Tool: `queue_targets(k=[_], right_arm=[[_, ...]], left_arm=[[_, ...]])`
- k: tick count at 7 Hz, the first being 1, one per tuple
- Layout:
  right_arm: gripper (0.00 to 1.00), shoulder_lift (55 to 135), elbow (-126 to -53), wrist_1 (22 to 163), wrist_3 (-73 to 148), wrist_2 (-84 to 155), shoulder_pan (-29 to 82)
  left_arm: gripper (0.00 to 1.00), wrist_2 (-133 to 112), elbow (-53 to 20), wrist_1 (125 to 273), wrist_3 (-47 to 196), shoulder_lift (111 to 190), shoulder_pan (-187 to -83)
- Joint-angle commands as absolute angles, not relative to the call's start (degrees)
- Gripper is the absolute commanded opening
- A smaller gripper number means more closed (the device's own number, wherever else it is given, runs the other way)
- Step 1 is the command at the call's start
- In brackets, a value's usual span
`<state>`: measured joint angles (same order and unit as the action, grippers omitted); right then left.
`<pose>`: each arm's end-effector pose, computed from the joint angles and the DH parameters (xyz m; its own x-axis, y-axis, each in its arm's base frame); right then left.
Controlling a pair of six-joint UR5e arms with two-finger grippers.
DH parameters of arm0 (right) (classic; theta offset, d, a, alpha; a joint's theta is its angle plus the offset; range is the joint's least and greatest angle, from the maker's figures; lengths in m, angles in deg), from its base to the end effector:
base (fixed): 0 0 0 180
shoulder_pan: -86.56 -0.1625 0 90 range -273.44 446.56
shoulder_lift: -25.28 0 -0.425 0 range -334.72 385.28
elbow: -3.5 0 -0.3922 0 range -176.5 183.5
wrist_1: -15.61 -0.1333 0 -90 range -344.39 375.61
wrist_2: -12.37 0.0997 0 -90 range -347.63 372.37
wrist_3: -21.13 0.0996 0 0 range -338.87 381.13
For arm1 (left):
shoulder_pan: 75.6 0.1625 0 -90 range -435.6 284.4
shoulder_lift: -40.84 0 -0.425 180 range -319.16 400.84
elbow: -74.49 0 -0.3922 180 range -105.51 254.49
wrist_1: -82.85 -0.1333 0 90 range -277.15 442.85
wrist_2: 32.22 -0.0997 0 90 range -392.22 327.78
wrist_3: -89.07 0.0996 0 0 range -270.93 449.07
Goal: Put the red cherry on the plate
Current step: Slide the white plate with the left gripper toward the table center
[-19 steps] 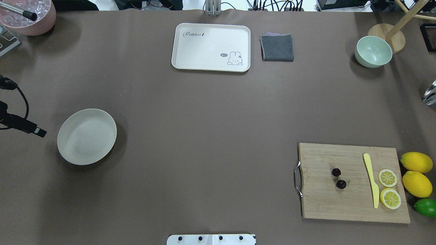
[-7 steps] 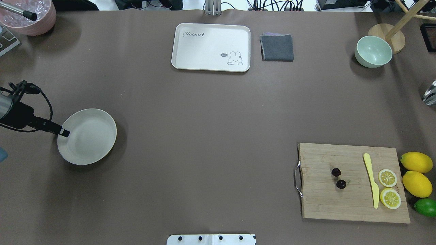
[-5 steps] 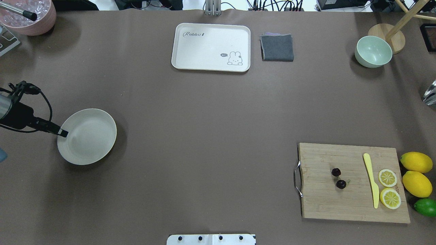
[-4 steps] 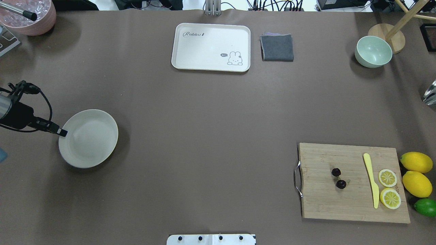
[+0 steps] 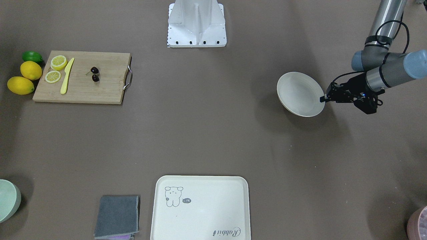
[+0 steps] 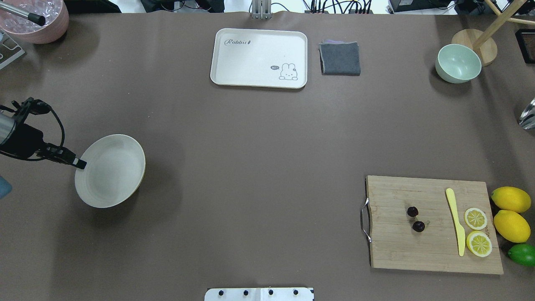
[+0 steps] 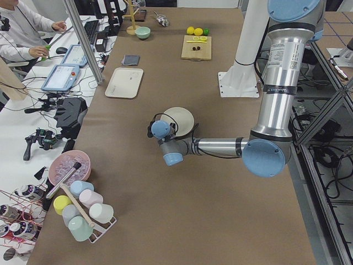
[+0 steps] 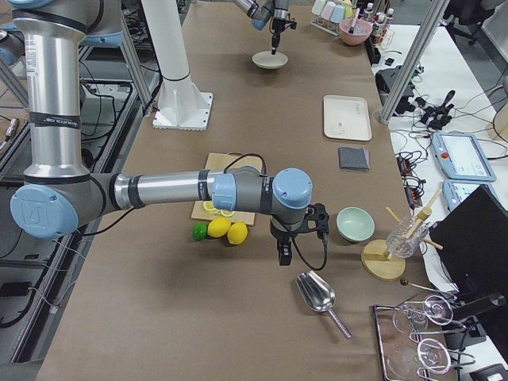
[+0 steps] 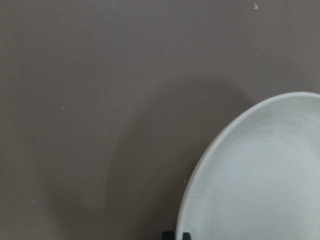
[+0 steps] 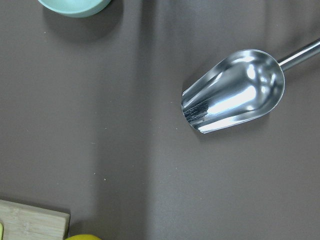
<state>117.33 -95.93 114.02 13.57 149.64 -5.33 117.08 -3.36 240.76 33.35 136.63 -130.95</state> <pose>0.0757 -0.4700 0.6062 0.6762 -0.0962 0.7304 0.0565 0.9953 0.0788 0.2592 -0.4589 0.5653 0.2183 0.1900 -0.9572 -0.1607 0.9745 0.1567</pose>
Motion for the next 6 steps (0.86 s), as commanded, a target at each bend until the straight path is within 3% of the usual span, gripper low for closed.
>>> queue_targets(k=[1, 3, 6], right_arm=[[1.00, 117.30, -95.99, 114.04, 13.57, 149.66, -5.37], [1.00, 116.78, -95.21, 114.66, 13.75, 149.40, -5.11], [1.00, 114.50, -95.55, 115.80, 13.57, 148.70, -4.49]], left_arm=[[0.00, 118.51, -8.11, 238.96, 25.38, 138.03, -131.15], [0.00, 118.07, -15.13, 224.00, 25.44, 144.16, -130.89], [0.00, 114.31, -20.17, 202.00, 25.53, 155.75, -125.02]])
